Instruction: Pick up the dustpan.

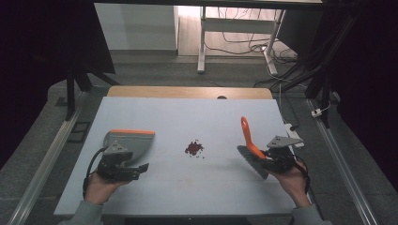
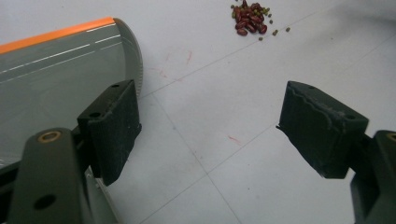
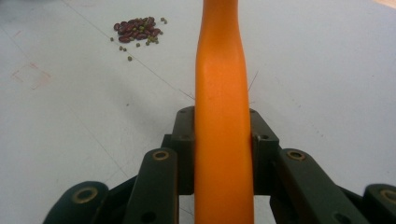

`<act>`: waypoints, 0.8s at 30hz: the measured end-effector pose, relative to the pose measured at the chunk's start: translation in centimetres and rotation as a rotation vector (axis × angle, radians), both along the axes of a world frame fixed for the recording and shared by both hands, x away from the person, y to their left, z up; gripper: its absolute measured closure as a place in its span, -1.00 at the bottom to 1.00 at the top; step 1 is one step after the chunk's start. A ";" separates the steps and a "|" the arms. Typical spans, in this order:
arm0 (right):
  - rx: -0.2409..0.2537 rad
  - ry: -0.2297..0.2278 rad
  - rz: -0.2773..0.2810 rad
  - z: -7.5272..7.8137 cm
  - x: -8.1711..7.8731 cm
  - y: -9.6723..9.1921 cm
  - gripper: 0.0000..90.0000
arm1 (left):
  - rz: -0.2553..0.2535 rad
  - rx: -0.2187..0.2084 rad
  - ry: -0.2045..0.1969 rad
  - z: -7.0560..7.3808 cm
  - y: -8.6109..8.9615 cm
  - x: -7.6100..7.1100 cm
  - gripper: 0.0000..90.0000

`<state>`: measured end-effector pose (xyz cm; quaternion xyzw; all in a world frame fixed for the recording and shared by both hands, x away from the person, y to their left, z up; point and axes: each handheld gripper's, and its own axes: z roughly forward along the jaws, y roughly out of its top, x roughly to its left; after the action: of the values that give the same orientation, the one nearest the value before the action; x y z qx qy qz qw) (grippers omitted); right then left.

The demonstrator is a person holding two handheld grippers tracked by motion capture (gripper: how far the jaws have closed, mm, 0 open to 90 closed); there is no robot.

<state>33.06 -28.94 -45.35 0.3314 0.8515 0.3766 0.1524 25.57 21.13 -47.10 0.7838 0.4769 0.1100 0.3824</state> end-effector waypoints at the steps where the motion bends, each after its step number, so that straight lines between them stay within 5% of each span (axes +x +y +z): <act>1: 0.000 0.000 0.000 0.0 0.0 0.0 0.56 | 0.006 0.012 0.004 0.3 -0.1 0.1 -0.53; 13: 0.018 -0.013 -0.001 0.3 0.1 -0.4 0.56 | 0.089 0.055 0.050 2.5 0.3 2.1 -0.56; 24: 0.012 -0.014 -0.007 0.3 0.1 -0.4 0.56 | 0.168 0.026 0.093 1.6 2.4 2.6 -0.57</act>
<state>33.18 -29.31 -45.00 0.3325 0.8470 0.3835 0.1579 28.15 23.53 -45.53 0.7501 0.5568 0.1115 0.3390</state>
